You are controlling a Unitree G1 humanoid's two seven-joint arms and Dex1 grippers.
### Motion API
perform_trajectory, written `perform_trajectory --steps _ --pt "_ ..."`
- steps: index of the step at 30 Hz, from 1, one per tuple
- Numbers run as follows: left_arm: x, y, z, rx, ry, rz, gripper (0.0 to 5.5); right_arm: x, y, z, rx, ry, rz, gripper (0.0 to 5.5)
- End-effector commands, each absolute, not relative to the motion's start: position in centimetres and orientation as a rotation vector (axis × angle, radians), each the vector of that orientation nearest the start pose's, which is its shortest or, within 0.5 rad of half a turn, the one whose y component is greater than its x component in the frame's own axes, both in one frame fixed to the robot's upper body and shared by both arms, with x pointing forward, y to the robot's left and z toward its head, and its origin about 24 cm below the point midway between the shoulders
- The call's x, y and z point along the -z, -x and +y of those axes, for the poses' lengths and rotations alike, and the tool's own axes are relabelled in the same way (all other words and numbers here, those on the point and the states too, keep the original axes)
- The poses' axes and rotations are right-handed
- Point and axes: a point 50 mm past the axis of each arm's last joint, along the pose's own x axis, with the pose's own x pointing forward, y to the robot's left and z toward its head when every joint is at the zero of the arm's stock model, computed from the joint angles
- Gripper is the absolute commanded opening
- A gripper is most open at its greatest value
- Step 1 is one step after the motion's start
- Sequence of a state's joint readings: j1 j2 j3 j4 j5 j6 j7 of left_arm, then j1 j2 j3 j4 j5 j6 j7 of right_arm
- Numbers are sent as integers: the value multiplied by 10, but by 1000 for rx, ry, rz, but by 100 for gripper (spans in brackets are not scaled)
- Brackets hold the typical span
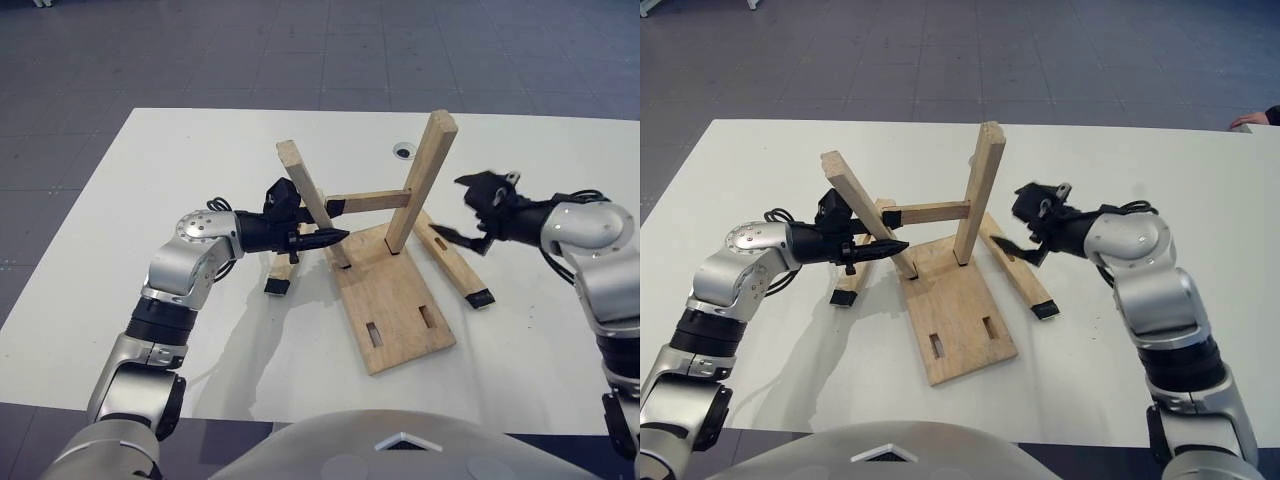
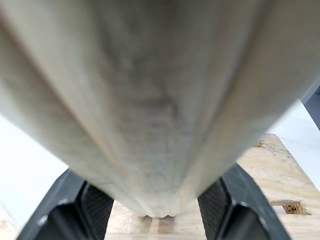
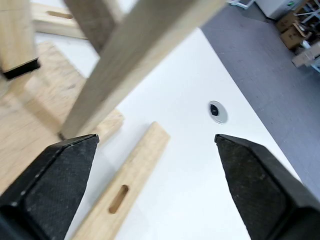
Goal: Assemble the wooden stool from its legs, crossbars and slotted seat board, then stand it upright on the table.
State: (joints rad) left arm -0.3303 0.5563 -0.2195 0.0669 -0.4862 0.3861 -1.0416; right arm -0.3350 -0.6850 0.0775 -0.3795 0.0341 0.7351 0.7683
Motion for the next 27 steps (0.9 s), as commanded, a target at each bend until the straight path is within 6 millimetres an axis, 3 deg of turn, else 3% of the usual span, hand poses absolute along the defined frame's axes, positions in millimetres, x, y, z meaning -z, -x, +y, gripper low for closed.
perform_trajectory --steps 1,5,6,8,11,13,15,17,21,24,27 --pt "-33 -248 164 1203 -30 584 205 -198 -295 -213 -418 523 146 355" --pt "-31 -250 163 1194 -29 577 205 -251 -298 -203 -288 385 -102 289" --pt "-31 -251 163 1193 -28 575 205 -261 -295 -194 -305 347 -151 275" --pt "-31 -252 163 1191 -29 574 205 -274 -281 -159 -438 271 -236 233" --pt "-30 -253 163 1186 -33 573 205 -272 -254 -109 -670 170 -258 175" --pt "-30 -253 163 1183 -33 572 205 -258 -243 -91 -758 126 -209 136" --pt "-29 -254 161 1183 -34 571 205 -234 -240 -79 -796 109 -118 91" --pt "-29 -254 161 1186 -37 572 205 -210 -242 -72 -787 120 -44 91" --pt "-29 -254 162 1196 -46 582 205 -186 -252 -66 -748 154 -3 91" --pt "-29 -255 162 1195 -47 582 205 -194 -264 -63 -699 163 -79 91" --pt "-29 -256 161 1197 -49 581 205 -224 -278 -66 -584 117 -243 91"
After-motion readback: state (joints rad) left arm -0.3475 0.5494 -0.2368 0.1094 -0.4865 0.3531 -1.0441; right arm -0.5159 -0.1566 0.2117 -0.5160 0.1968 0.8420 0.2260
